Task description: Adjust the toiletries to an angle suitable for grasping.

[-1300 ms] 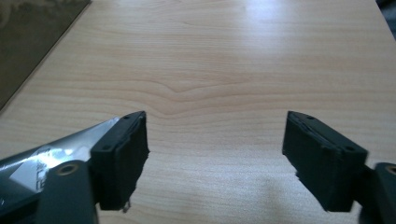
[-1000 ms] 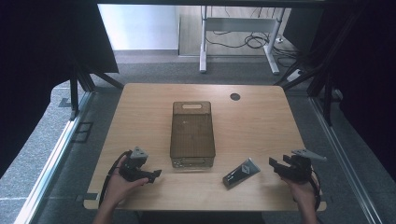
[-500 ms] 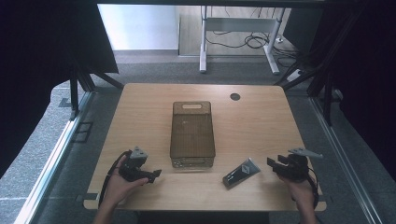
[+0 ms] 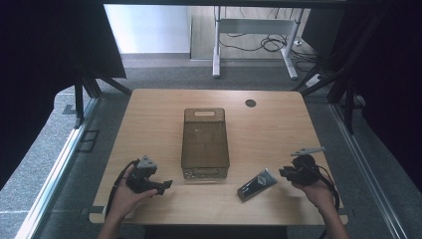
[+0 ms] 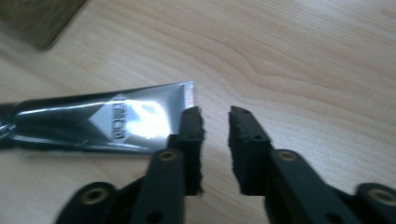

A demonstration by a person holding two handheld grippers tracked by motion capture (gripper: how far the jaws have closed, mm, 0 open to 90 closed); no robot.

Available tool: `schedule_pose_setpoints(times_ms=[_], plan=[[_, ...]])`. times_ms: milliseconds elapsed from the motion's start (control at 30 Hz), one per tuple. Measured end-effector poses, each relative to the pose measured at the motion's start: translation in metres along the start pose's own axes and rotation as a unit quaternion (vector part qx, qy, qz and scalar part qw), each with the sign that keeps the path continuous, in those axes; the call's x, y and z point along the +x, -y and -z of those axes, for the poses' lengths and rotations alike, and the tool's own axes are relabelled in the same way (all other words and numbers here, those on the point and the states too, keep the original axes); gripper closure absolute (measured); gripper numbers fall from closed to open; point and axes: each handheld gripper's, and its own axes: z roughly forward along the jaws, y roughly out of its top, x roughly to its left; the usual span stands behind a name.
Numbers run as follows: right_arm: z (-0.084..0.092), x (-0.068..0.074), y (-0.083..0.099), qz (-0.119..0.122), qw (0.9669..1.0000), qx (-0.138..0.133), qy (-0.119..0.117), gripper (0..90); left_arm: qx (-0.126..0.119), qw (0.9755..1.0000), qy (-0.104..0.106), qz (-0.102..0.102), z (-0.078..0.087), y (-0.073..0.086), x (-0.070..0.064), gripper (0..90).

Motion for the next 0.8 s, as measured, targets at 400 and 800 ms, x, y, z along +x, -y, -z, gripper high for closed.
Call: schedule_pose_setpoints(times_ms=[400,800], plan=[[0.022,0.019,-0.02,0.06,0.9964,0.049,-0.034,89.5,0.0,1.0,0.0,-0.008,0.001,-0.002,-0.004,19.6],[0.017,0.069,-0.011,0.121,0.9824,0.099,-0.101,89.6,0.0,1.0,0.001,-0.009,0.0,-0.002,-0.005,19.6]])
